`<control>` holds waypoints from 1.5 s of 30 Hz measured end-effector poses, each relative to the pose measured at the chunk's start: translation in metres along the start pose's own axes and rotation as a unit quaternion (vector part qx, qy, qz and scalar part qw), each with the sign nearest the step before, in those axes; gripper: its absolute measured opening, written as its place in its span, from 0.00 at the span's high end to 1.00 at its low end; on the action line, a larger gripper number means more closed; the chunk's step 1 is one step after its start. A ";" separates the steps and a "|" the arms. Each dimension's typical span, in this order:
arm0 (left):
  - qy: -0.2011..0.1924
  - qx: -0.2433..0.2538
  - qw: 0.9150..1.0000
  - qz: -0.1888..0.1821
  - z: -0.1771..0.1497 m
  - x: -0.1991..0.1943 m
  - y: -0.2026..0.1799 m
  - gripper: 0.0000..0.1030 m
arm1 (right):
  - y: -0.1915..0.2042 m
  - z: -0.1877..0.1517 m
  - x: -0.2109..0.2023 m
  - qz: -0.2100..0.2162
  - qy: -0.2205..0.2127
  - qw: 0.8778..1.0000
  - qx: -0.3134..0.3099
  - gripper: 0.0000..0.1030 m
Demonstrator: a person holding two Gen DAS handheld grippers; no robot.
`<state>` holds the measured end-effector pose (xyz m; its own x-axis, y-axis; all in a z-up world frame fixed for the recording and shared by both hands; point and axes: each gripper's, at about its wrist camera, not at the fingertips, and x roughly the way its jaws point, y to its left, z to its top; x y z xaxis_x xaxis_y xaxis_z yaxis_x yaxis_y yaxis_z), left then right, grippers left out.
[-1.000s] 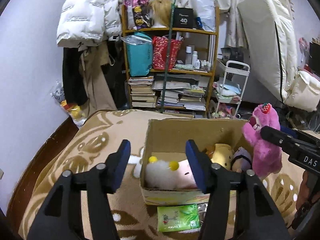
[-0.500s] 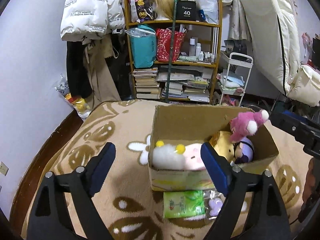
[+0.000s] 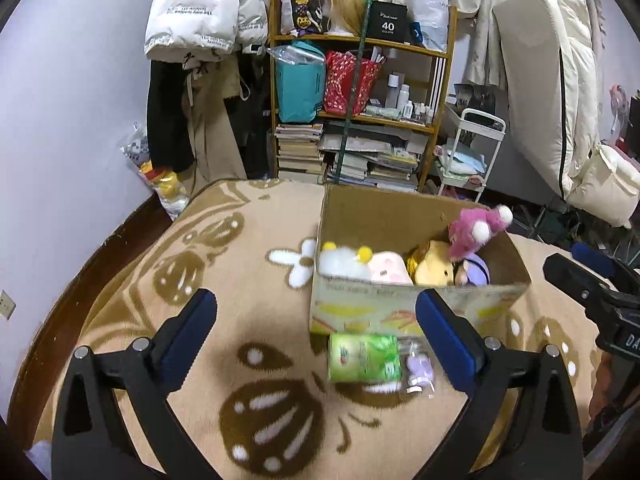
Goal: Organize soft objects
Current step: 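Lower both open tools toward the green tissue pack and bagged lavender toy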
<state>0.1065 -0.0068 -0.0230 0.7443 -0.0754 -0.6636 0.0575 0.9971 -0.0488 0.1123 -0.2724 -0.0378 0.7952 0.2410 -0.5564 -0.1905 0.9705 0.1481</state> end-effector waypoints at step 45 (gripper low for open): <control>0.103 0.016 0.994 -0.015 -0.023 0.041 -0.008 0.04 | 0.010 -0.049 0.031 -0.034 0.081 0.996 0.029 0.00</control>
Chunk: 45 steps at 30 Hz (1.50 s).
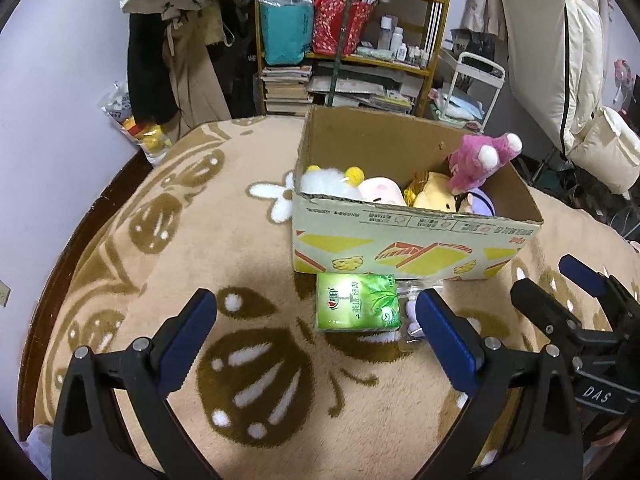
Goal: Organize soft objects
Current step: 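Lower both open tools toward the green tissue pack and bagged lavender toy, then grasp the green tissue pack with the left tool while the right tool grasps the bagged lavender toy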
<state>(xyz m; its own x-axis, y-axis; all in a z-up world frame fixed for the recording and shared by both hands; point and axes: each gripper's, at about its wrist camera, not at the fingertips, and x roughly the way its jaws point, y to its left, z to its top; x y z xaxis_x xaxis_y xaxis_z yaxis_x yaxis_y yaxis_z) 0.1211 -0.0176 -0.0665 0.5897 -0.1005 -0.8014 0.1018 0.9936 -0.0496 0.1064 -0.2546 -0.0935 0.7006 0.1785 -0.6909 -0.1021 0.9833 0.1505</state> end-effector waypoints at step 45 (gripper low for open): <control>0.162 -0.009 0.986 -0.044 0.000 0.120 -0.021 0.05 | 0.029 -0.036 0.093 0.033 0.147 0.988 -0.031 0.00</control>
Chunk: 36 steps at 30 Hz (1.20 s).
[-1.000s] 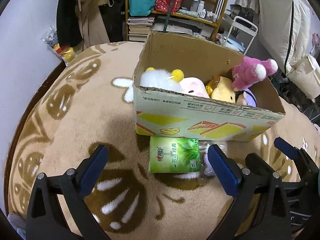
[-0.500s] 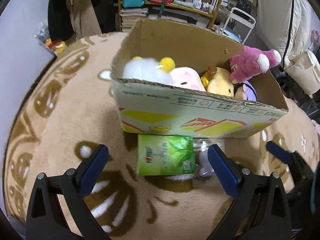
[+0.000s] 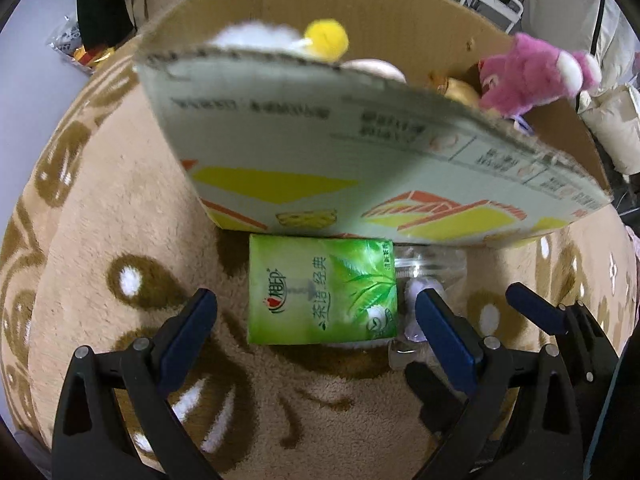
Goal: Organize soft objects
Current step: 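Grasp the green tissue pack with the left tool while the right tool grasps the bagged lavender toy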
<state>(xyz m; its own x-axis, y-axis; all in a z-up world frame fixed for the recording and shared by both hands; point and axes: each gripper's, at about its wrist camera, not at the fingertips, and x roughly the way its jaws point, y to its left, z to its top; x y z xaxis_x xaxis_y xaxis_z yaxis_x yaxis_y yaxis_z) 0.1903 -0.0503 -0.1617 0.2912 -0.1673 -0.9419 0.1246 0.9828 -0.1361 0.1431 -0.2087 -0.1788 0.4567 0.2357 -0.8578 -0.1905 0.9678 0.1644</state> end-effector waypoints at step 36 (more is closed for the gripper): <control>0.030 -0.042 0.998 0.025 0.014 0.028 0.020 0.28 | 0.015 0.003 0.025 -0.006 0.004 1.000 -0.013 0.16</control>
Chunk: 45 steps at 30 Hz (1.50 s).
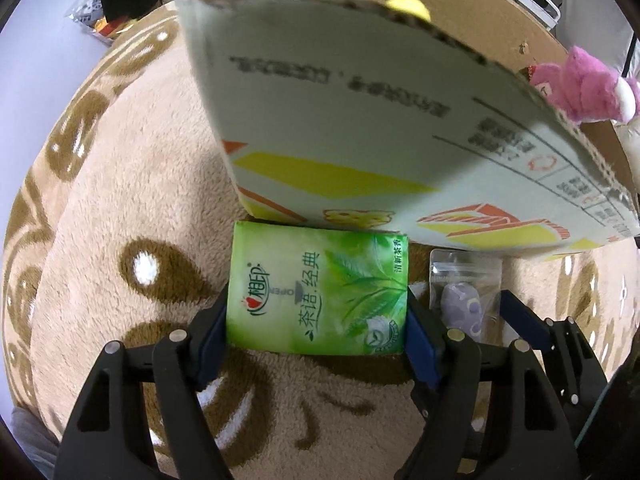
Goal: Organize soft objects
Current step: 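Grasp the green tissue pack with the left tool while the right tool grasps the bagged lavender toy, then lift both items over the box and release them inside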
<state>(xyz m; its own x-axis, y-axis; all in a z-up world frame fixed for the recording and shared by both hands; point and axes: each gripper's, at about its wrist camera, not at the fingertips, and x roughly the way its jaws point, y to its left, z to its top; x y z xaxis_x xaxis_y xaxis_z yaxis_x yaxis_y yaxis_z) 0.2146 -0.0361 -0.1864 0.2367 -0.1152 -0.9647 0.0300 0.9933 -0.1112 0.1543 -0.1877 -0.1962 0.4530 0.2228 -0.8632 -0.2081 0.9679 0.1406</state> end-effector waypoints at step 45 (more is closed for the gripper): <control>-0.338 0.049 0.940 0.021 -0.094 -0.189 -0.012 0.29 | -0.018 -0.006 -0.157 -0.026 -0.196 0.980 0.027 0.61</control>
<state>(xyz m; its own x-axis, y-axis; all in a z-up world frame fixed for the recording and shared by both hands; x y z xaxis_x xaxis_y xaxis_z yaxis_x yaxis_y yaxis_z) 0.0786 -0.0258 -0.0252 0.8018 -0.0840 -0.5917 0.0881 0.9959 -0.0220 0.0815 -0.2409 -0.0668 0.7620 0.1892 -0.6193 -0.1337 0.9817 0.1354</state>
